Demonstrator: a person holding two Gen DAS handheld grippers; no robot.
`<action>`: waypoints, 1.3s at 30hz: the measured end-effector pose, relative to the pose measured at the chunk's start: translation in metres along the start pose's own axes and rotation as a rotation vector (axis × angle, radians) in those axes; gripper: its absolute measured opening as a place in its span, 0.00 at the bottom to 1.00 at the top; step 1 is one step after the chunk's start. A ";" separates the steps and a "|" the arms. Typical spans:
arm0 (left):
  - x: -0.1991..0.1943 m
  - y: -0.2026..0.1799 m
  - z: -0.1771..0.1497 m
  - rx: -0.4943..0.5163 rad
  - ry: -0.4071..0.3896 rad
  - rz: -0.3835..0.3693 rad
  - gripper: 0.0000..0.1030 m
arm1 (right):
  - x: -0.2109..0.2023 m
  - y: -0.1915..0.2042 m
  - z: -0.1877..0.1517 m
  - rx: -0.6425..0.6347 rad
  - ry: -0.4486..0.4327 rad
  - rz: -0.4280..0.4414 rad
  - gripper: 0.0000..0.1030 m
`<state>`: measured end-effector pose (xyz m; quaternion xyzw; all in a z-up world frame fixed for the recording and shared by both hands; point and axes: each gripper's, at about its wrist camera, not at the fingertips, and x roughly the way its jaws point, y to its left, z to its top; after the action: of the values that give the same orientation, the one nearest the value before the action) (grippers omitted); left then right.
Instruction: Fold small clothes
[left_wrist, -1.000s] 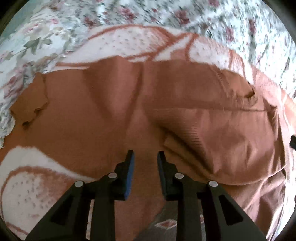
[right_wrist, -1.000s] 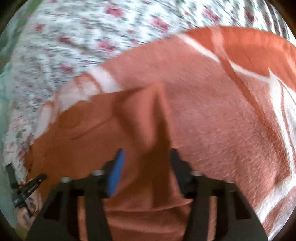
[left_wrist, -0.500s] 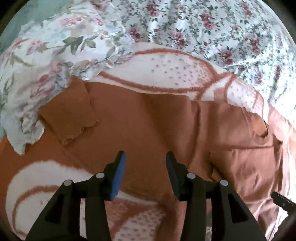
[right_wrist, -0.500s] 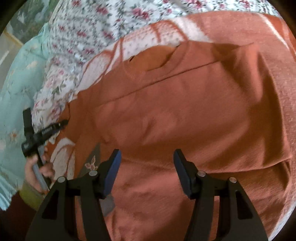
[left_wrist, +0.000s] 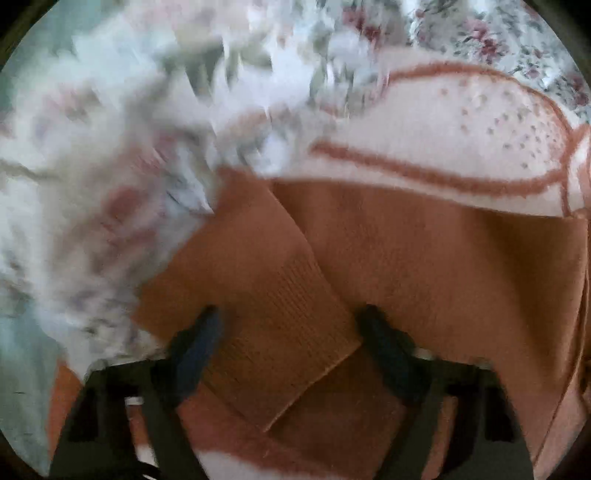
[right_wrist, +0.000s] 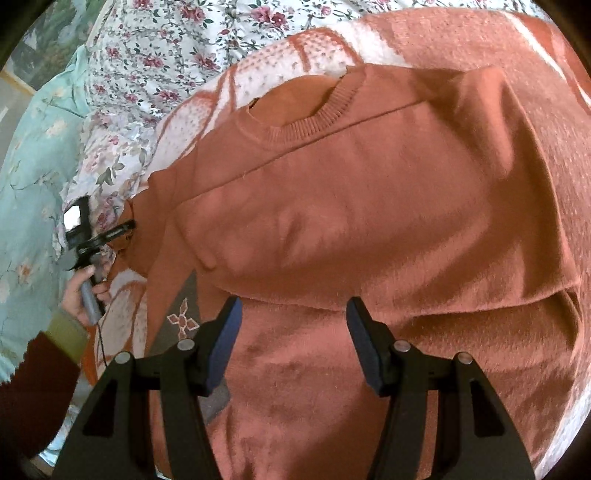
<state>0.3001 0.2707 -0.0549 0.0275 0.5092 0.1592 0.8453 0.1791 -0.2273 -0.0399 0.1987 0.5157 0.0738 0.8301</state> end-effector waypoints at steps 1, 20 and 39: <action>0.000 0.008 0.001 -0.038 0.001 -0.039 0.34 | -0.001 0.000 -0.001 0.005 0.000 0.005 0.58; -0.202 -0.144 -0.040 0.021 -0.205 -0.617 0.06 | -0.035 -0.015 -0.002 0.037 -0.103 0.028 0.58; -0.180 -0.424 -0.112 0.359 0.029 -0.761 0.44 | -0.103 -0.124 0.000 0.194 -0.223 -0.079 0.58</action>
<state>0.2273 -0.1976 -0.0438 -0.0179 0.5146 -0.2555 0.8183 0.1214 -0.3743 -0.0051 0.2645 0.4324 -0.0317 0.8615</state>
